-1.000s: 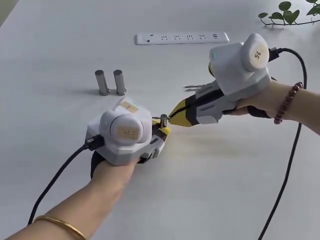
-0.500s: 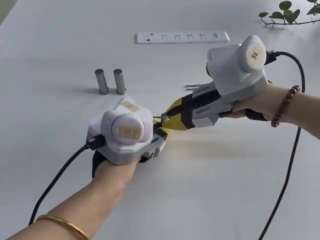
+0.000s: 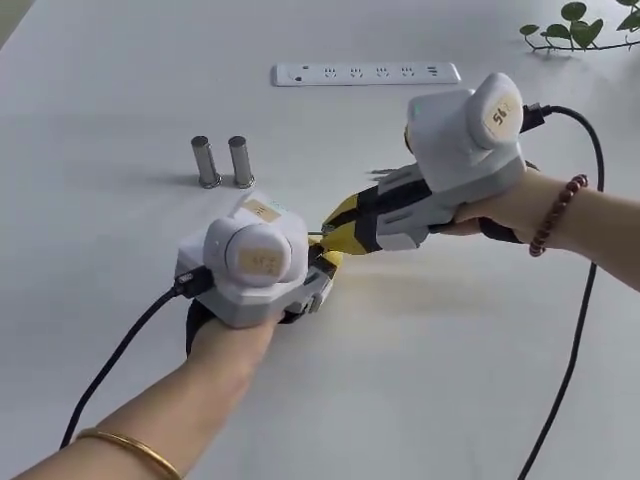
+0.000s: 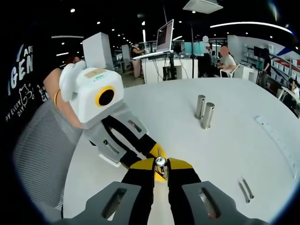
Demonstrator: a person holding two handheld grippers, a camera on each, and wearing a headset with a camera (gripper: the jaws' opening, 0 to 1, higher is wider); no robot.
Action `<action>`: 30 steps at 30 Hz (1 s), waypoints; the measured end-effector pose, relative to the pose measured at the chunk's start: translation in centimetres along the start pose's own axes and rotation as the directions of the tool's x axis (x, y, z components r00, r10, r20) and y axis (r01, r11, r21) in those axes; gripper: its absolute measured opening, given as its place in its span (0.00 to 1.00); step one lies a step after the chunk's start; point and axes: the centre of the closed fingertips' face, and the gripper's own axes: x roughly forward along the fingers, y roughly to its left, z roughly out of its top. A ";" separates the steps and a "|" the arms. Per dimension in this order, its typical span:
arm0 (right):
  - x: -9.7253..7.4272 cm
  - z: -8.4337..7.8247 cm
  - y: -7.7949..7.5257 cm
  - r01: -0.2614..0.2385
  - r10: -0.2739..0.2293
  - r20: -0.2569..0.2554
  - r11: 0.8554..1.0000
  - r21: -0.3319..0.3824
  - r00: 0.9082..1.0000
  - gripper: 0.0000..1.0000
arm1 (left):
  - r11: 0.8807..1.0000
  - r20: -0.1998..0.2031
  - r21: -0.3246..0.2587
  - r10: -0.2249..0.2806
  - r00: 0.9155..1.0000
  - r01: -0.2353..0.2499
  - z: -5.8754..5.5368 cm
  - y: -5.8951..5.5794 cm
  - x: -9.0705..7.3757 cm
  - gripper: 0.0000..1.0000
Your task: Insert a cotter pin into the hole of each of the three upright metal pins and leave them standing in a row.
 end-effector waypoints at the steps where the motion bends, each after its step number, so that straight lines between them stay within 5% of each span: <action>1: 0.0 0.0 0.0 0.000 0.000 -0.001 1.000 -0.003 1.000 0.04 | 1.000 0.000 -0.001 0.000 1.000 0.000 0.0 0.0 0.0 0.07; 8: 0.7 0.6 0.1 -0.010 0.010 -0.008 1.000 -0.023 1.000 0.04 | 1.000 -0.011 -0.002 0.013 1.000 -0.013 -0.2 0.7 -0.4 0.07; 30: 4.4 3.2 -1.2 -0.039 0.040 0.000 0.997 -0.068 0.999 0.04 | 0.997 -0.008 -0.024 0.073 0.997 -0.074 -0.7 5.3 -2.3 0.07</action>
